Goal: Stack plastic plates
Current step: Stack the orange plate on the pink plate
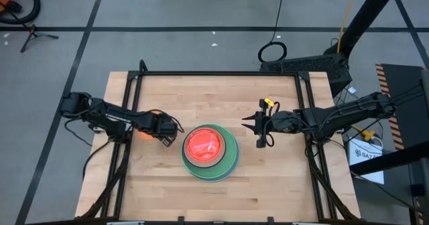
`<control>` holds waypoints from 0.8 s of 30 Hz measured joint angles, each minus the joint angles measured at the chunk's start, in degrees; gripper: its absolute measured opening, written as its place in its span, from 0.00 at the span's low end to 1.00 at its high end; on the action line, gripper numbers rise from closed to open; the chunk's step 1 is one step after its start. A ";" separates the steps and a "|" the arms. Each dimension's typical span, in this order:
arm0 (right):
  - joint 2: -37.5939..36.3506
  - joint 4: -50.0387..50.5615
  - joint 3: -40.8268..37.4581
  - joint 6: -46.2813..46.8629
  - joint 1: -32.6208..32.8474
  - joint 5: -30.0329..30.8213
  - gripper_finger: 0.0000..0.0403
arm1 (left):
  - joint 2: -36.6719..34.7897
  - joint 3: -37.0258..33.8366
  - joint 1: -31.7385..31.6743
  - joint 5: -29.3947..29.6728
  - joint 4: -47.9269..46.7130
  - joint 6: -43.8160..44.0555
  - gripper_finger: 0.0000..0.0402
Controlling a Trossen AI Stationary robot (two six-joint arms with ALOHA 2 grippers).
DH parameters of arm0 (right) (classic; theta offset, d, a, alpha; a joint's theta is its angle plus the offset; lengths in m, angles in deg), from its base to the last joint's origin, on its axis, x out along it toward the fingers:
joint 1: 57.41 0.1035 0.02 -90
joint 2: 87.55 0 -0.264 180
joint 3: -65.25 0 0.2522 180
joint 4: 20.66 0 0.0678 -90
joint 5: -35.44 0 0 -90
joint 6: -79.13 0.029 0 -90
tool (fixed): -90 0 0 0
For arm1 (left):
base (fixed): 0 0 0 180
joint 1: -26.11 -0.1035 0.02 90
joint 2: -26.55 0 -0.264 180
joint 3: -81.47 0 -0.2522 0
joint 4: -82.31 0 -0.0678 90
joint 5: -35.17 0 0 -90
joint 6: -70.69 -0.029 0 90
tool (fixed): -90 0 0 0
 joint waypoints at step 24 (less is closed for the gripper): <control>0.00 0.24 0.00 0.00 0.00 0.00 0.20 | -0.12 1.06 0.01 0.31 -0.48 -0.87 0.01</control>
